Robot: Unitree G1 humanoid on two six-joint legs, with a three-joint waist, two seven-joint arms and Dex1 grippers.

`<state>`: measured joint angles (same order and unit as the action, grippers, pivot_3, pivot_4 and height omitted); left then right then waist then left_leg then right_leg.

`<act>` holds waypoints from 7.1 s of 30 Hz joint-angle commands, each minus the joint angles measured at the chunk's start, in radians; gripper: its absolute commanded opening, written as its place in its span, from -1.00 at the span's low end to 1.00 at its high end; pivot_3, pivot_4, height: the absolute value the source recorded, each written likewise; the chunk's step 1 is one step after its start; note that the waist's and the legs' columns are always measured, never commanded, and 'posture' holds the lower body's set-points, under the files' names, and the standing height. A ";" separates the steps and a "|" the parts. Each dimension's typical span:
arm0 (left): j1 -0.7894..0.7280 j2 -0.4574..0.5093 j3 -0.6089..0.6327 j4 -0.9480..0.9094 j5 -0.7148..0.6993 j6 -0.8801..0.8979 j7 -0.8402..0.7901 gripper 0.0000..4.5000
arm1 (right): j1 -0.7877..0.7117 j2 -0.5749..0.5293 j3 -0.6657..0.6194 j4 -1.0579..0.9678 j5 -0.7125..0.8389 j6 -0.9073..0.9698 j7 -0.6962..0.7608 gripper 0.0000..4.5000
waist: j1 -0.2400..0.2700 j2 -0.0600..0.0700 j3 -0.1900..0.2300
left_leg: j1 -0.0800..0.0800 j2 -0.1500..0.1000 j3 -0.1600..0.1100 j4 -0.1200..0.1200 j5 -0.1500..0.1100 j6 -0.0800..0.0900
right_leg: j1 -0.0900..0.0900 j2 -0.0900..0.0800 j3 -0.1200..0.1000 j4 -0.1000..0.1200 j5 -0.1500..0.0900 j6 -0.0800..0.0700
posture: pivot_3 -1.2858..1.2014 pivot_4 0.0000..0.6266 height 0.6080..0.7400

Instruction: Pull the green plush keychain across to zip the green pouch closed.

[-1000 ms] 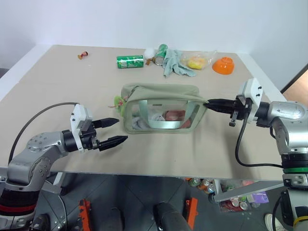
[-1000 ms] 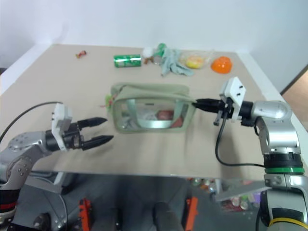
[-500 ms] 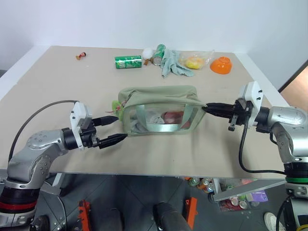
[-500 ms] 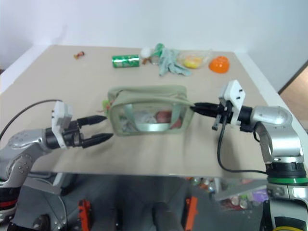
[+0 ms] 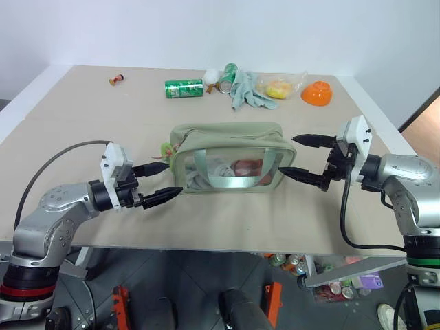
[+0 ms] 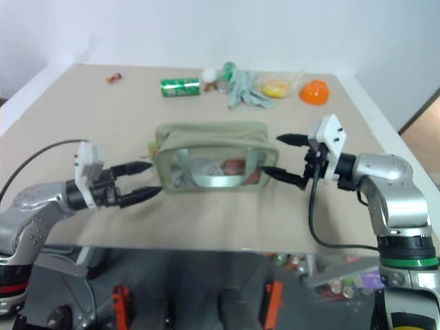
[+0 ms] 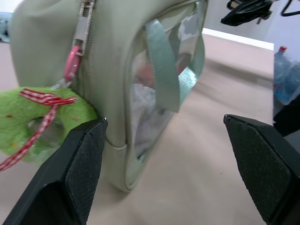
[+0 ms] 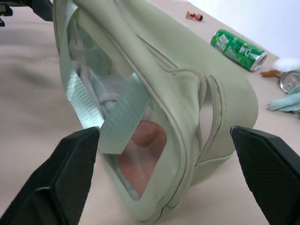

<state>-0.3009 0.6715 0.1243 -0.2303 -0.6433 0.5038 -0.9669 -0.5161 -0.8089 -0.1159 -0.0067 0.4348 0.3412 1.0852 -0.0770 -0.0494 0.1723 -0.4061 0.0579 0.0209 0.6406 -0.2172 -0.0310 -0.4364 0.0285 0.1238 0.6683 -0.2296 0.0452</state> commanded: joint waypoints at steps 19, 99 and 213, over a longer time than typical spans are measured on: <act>-0.049 -0.077 0.112 0.103 0.041 -0.069 0.188 0.84 | -0.031 0.015 -0.034 -0.043 0.077 0.106 -0.016 -0.99 | 0.001 0.000 0.000 | 0.000 0.000 0.000 0.001 0.000 0.000 | 0.000 0.000 0.000 0.000 0.000 0.001 | 0.03 -0.52 1.00; -0.741 -0.357 -0.086 0.544 0.163 -0.211 -0.066 -0.98 | -0.005 -0.044 -0.041 -0.025 0.022 0.010 0.019 -1.00 | 0.006 0.000 0.000 | -0.003 -0.004 -0.004 0.002 0.000 0.000 | 0.001 -0.001 0.000 0.000 0.001 0.003 | 0.03 -0.52 1.00; -0.200 -0.126 -0.073 0.114 0.151 -0.054 0.088 -1.00 | -0.064 -0.131 -0.110 0.083 0.017 0.057 0.016 0.34 | 0.000 0.005 0.003 | 0.007 -0.007 -0.006 0.010 0.002 0.004 | 0.010 -0.003 0.000 0.011 -0.005 -0.001 | 0.03 -0.52 1.00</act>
<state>-0.4832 0.5326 0.0522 -0.1093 -0.5066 0.4567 -0.8789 -0.5383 -0.9084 -0.1746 0.0716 0.4457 0.4127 1.1043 -0.0766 -0.0444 0.1751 -0.3988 0.0507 0.0153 0.6509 -0.2155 -0.0267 -0.4259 0.0254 0.1243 0.6788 -0.2345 0.0438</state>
